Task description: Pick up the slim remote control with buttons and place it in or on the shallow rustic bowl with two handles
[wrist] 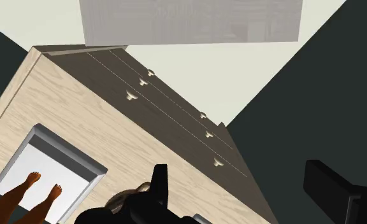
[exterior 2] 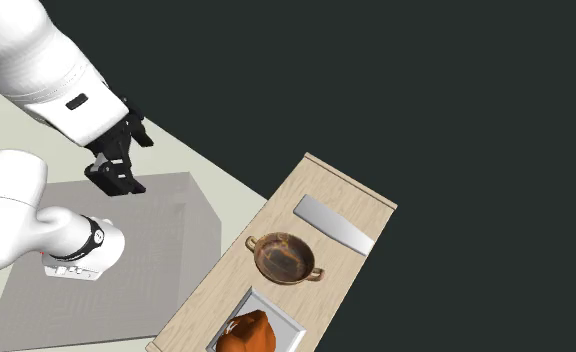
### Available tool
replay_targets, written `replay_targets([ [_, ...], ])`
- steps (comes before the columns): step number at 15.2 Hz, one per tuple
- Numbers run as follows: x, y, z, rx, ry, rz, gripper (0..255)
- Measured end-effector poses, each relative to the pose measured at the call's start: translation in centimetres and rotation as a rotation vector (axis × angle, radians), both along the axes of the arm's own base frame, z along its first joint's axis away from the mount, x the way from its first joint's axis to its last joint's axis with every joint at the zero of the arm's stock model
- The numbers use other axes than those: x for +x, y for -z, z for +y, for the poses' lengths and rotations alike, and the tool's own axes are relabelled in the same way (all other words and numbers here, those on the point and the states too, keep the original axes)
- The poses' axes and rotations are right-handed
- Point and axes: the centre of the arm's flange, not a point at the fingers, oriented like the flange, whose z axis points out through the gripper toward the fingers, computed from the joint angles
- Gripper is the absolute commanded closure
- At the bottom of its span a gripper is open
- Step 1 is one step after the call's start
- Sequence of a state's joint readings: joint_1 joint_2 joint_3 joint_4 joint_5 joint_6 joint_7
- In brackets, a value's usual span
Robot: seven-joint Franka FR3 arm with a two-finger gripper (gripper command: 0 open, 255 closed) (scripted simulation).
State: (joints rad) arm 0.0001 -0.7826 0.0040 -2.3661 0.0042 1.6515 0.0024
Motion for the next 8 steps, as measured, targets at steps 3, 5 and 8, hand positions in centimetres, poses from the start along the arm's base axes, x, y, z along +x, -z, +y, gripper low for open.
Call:
replay_targets([
  [3,1.4,0.6,0.3,0.0,0.026,0.003,0],
  [5,3.6,1.7,0.8,0.002,0.064,0.008,0],
  [8,6.8,3.6,1.3,0.003,0.127,0.014,0],
])
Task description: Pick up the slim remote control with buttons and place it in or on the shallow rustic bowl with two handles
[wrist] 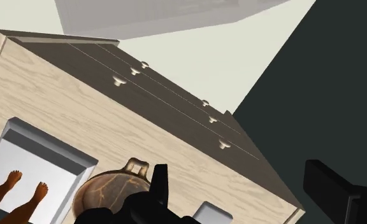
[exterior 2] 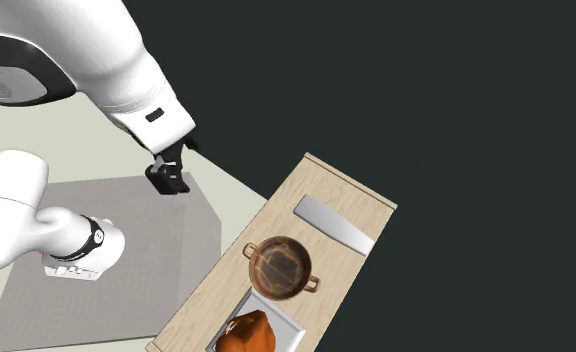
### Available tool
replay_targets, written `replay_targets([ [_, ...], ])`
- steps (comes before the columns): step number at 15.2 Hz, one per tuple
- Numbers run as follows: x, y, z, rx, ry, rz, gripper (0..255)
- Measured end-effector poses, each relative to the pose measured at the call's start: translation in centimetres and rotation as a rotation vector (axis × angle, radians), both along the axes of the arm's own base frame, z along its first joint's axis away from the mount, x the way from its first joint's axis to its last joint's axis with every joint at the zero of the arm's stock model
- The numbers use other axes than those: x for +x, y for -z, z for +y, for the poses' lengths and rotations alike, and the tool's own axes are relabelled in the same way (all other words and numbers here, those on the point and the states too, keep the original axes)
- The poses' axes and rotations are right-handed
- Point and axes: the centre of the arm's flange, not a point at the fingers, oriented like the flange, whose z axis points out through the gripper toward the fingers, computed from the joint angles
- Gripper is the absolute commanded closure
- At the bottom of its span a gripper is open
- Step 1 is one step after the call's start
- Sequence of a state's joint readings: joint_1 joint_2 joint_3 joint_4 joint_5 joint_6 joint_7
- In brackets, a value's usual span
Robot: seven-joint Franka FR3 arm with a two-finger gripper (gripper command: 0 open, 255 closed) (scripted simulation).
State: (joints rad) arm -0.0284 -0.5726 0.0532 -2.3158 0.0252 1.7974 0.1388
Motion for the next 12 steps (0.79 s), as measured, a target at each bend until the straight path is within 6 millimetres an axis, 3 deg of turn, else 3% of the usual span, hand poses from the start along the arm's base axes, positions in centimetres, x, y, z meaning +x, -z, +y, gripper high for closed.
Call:
replay_targets([
  [12,14.0,7.9,-0.7,0.006,0.258,0.027,0],
])
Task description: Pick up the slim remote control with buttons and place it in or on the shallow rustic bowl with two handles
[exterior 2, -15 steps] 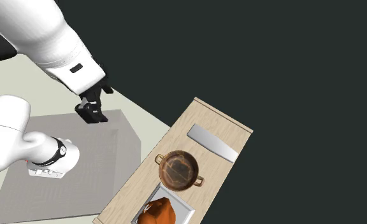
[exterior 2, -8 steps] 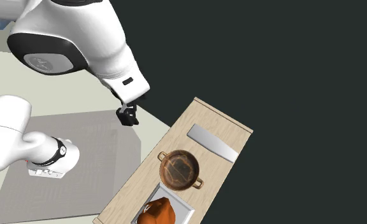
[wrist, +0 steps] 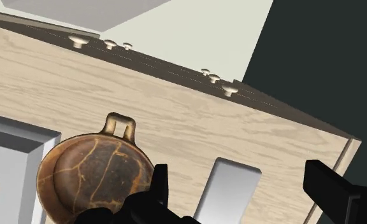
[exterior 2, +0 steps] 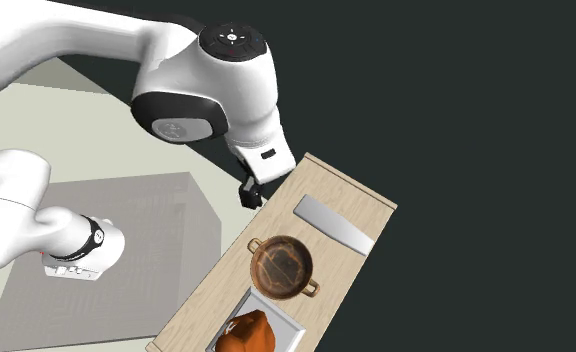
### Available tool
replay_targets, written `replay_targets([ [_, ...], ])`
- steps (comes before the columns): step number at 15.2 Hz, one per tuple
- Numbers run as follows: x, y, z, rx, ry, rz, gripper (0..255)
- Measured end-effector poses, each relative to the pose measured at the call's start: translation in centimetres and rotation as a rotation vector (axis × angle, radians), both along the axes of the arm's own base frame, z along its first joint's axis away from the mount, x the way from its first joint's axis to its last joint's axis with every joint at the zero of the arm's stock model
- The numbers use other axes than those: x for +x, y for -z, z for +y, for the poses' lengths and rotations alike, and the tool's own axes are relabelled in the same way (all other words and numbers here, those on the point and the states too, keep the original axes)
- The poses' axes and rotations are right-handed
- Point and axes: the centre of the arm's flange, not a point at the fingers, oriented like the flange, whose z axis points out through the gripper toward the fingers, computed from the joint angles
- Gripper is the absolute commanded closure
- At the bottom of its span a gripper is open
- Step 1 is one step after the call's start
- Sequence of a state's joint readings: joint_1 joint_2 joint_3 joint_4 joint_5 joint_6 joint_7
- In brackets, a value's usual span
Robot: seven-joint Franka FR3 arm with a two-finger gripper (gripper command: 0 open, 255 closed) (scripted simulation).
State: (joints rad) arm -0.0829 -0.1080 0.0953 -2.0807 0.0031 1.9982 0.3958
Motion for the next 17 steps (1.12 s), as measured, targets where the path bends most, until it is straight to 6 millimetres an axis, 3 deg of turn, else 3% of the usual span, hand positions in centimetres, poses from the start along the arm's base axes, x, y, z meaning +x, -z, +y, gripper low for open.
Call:
replay_targets([
  [14,15.9,9.8,-5.1,0.008,0.302,0.032,0],
  [17,16.9,11.4,-5.8,0.008,0.33,0.035,0],
])
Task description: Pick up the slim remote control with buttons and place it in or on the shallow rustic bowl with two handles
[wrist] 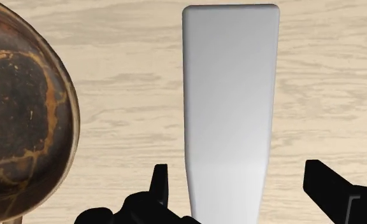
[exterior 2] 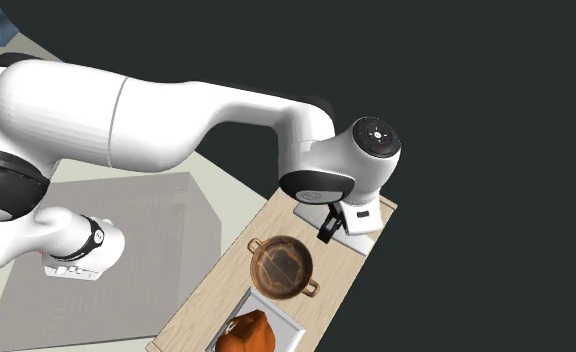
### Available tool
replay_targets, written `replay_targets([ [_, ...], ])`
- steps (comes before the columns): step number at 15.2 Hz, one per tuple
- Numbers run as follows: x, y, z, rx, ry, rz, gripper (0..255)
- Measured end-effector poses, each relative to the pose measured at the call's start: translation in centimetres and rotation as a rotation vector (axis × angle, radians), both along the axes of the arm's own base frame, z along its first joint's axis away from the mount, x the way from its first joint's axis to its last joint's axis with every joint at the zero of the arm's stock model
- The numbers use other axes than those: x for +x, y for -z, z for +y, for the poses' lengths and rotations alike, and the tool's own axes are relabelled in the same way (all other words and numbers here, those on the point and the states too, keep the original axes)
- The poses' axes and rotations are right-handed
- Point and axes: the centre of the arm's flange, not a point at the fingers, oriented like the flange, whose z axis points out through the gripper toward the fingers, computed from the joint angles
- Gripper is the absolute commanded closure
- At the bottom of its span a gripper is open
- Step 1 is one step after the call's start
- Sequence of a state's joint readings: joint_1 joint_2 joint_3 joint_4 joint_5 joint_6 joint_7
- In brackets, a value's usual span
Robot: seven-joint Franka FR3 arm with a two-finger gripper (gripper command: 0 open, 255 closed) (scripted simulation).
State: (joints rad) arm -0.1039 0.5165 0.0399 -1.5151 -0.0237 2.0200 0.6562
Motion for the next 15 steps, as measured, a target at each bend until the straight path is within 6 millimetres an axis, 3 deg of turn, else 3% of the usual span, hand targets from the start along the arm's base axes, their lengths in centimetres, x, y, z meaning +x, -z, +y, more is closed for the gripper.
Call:
replay_targets([
  [6,0.1,3.2,-0.1,0.0,0.004,0.001,0],
  [12,0.2,3.5,-0.1,0.0,0.004,0.0,0],
  [13,0.2,3.5,-0.1,0.0,0.004,0.0,255],
  [15,0.2,3.5,-0.1,0.0,0.004,0.0,255],
])
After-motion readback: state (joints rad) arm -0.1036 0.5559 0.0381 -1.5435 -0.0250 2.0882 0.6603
